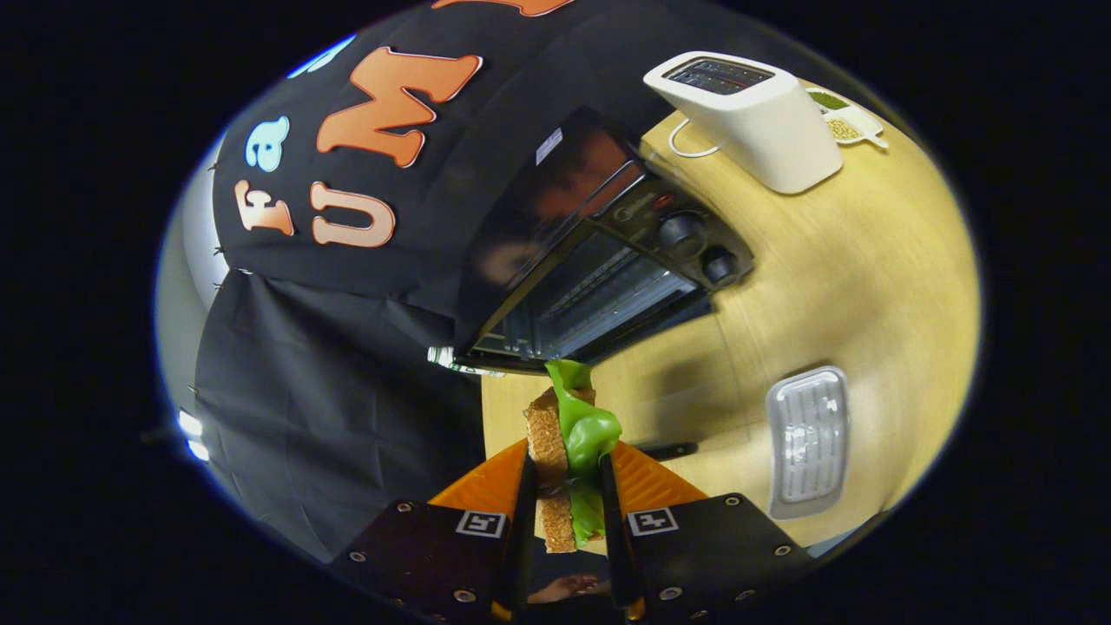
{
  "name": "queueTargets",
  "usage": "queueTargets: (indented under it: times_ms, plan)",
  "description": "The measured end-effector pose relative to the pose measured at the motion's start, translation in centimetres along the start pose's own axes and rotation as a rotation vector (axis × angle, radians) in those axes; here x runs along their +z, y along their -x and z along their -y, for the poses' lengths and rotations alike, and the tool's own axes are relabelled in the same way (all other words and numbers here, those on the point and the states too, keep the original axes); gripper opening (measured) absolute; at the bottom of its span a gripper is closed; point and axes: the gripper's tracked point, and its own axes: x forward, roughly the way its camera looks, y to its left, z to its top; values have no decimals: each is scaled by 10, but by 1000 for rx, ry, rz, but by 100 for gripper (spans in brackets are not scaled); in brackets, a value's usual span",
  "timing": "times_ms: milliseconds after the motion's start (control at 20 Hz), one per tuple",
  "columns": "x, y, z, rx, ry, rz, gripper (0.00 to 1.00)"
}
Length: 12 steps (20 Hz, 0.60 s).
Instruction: Open the toaster oven, put the food inside, and close the toaster oven door.
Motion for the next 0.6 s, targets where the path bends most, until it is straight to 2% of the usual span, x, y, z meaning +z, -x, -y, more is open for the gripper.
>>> queueTargets:
  times_ms: [300, 600]
  plan:
    - [22, -54, -26, 55, -116, 183, 37]
    - [44, -97, -24, 84, -262, 380, 37]
